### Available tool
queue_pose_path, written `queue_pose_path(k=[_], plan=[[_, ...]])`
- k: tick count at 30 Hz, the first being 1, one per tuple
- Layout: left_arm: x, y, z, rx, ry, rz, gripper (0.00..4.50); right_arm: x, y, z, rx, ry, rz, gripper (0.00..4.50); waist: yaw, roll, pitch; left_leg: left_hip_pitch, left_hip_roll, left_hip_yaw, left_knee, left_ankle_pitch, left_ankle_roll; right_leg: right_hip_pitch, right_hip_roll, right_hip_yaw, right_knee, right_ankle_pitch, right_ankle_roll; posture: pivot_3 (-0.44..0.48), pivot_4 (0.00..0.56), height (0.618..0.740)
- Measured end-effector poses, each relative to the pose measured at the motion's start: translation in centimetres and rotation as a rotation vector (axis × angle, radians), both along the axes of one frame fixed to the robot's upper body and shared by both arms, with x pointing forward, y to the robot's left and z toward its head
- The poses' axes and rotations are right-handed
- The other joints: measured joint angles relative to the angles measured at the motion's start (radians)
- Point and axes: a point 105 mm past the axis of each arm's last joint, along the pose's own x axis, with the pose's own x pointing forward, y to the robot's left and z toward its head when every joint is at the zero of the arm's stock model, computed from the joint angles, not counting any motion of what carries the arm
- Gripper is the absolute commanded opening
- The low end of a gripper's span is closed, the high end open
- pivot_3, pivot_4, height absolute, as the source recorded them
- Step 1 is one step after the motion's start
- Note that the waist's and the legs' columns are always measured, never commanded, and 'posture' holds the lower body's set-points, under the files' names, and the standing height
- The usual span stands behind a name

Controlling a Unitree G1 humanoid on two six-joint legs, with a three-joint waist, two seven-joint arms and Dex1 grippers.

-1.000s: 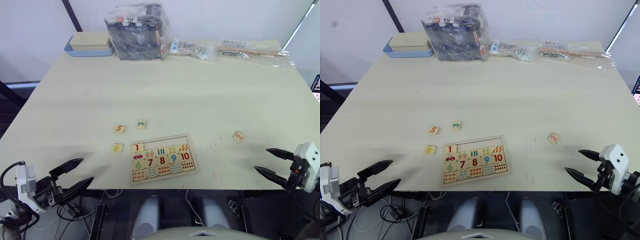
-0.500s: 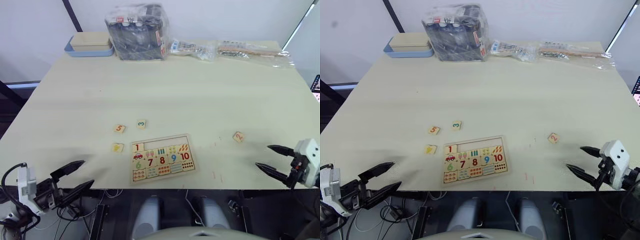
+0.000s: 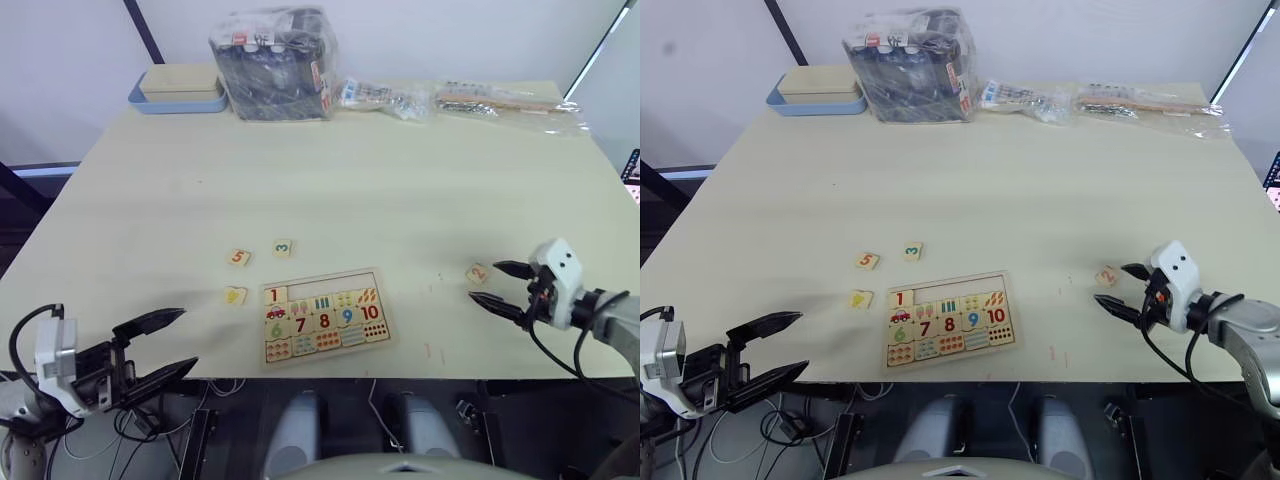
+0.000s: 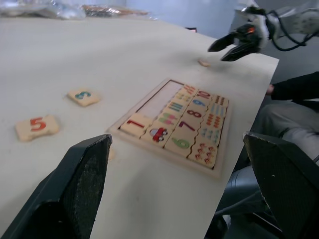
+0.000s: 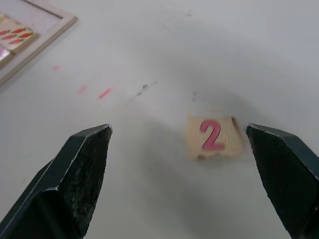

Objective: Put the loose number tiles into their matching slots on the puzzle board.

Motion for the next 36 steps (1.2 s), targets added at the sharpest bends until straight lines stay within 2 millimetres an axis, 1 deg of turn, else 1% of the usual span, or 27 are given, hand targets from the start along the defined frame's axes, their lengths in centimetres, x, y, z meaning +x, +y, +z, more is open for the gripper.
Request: queue_pose_path(k=[6, 10, 12, 13, 14, 15, 16, 17, 18, 20, 23, 26, 28, 32, 34, 36], plan=[[-0.1, 0.5, 0.3, 0.016, 0.007, -0.007, 4.5, 1.3, 0.0, -1.5, -0.024, 0.039, -0.022, 4.48, 0.001, 0.0, 0.0, 0.0, 0.0, 0.0, 0.0, 0.0, 0.0, 0.0, 0.0, 0.0, 0.0, 0.0, 0.0, 0.0, 0.15, 0.74], [0.1, 0.7, 0.3, 0.02, 0.005, -0.004, 4.5, 1.7, -0.4, -2.0, -0.039, 0.033, -0.034, 4.48, 0.001, 0.0, 0.0, 0.0, 0.0, 0.001, 0.0, 0.0, 0.0, 0.0, 0.0, 0.0, 0.001, 0.0, 0.0, 0.0, 0.15, 0.74], [0.3, 0.5, 0.3, 0.018, 0.0, -0.011, 4.5, 1.9, -0.6, -2.1, -0.044, 0.025, -0.038, 3.9, 0.001, 0.0, 0.0, 0.0, 0.0, 0.001, 0.001, 0.0, 0.0, 0.0, 0.0, 0.0, 0.001, 0.0, 0.0, 0.0, 0.15, 0.74], [0.3, 0.5, 0.3, 0.017, 0.0, -0.013, 4.5, 1.9, -0.7, -2.2, -0.046, 0.023, -0.04, 3.83, 0.001, 0.0, 0.0, 0.0, 0.0, 0.001, 0.001, 0.0, 0.0, 0.0, 0.0, 0.001, 0.002, 0.0, 0.0, 0.0, 0.15, 0.74], [0.3, 0.4, 0.2, 0.016, 0.002, -0.015, 4.5, 1.9, -0.7, -2.2, -0.048, 0.021, -0.041, 3.2, 0.001, -0.001, 0.0, 0.001, 0.0, 0.001, 0.001, 0.0, 0.0, 0.0, 0.0, 0.001, 0.002, 0.0, 0.0, 0.0, 0.15, 0.74], [0.3, 0.3, 0.2, 0.017, 0.002, -0.016, 4.5, 1.9, -0.7, -2.2, -0.05, 0.019, -0.041, 2.82, 0.0, -0.001, -0.001, 0.001, 0.0, 0.001, 0.001, 0.0, 0.0, 0.0, 0.0, 0.001, 0.003, 0.0, 0.0, 0.0, 0.15, 0.74], [0.2, 0.1, 0.1, 0.017, 0.002, -0.02, 4.5, 1.9, -0.7, -2.2, -0.05, 0.018, -0.04, 2.31, 0.0, -0.001, -0.001, 0.001, 0.0, 0.001, 0.001, 0.0, 0.0, 0.0, 0.0, 0.001, 0.003, 0.0, 0.0, 0.0, 0.15, 0.74], [0.2, 0.0, 0.1, 0.016, 0.001, -0.023, 4.5, 1.9, -0.7, -2.2, -0.05, 0.018, -0.04, 2.02, 0.0, -0.001, -0.001, 0.001, 0.0, 0.001, 0.001, 0.0, 0.0, 0.0, 0.0, 0.001, 0.003, 0.0, 0.0, 0.0, 0.15, 0.74], [0.1, -0.2, 0.1, 0.016, -0.001, -0.029, 4.5, 1.7, -0.5, -2.2, -0.048, 0.012, -0.036, 1.53, 0.001, -0.001, -0.001, 0.001, 0.0, 0.0, 0.001, 0.0, 0.0, 0.0, 0.001, 0.001, 0.004, 0.0, 0.0, 0.0, 0.15, 0.74], [0.1, -0.3, 0.1, 0.017, 0.0, -0.028, 4.5, 1.6, -0.5, -2.2, -0.046, 0.01, -0.039, 1.47, 0.001, -0.001, -0.001, 0.001, 0.0, 0.0, 0.001, 0.0, 0.0, 0.0, 0.001, 0.001, 0.004, 0.0, 0.0, 0.0, 0.15, 0.74], [0.2, -0.5, 0.1, 0.011, -0.002, -0.019, 4.5, 0.9, 0.2, -2.4, -0.029, 0.012, -0.064, 1.47, 0.001, -0.001, -0.001, 0.001, 0.0, 0.0, 0.002, 0.0, 0.0, 0.0, 0.001, 0.001, 0.005, 0.0, 0.0, 0.0, 0.15, 0.74], [0.5, -0.7, 0.3, 0.009, -0.012, -0.01, 4.5, 0.2, 1.4, -2.4, 0.009, 0.03, -0.112, 1.47, 0.001, -0.001, -0.001, 0.001, 0.0, 0.0, 0.003, 0.0, 0.0, 0.0, 0.001, 0.001, 0.007, 0.0, 0.0, 0.0, 0.15, 0.74], [0.8, -0.8, 0.4, 0.005, -0.017, -0.002, 4.5, -0.4, 2.8, -2.1, 0.041, 0.047, -0.144, 1.47, 0.001, 0.0, 0.0, 0.001, 0.0, 0.0, 0.005, 0.0, 0.0, 0.0, 0.001, 0.002, 0.008, 0.0, 0.0, 0.0, 0.15, 0.74], [1.5, -0.7, 0.7, -0.002, -0.028, 0.028, 4.5, -1.8, 5.1, -1.4, 0.076, 0.087, -0.326, 1.47, 0.0, 0.0, 0.0, 0.001, 0.001, -0.001, 0.008, 0.0, 0.0, 0.0, 0.001, 0.002, 0.01, 0.0, 0.0, 0.0, 0.15, 0.74], [1.5, -0.7, 0.7, -0.003, -0.026, 0.031, 4.5, -2.2, 5.4, -1.4, 0.077, 0.104, -0.355, 1.47, 0.0, 0.0, 0.0, 0.0, 0.001, 0.0, 0.009, 0.0, 0.0, 0.0, 0.0, 0.002, 0.01, 0.0, 0.0, 0.0, 0.15, 0.74], [1.6, -0.7, 0.6, -0.006, -0.021, 0.034, 4.5, -2.8, 5.9, -1.1, 0.092, 0.134, -0.444, 1.47, 0.0, 0.001, 0.0, 0.0, 0.001, -0.001, 0.01, 0.0, 0.0, -0.001, 0.0, 0.002, 0.01, -0.001, 0.001, 0.0, 0.15, 0.74]])
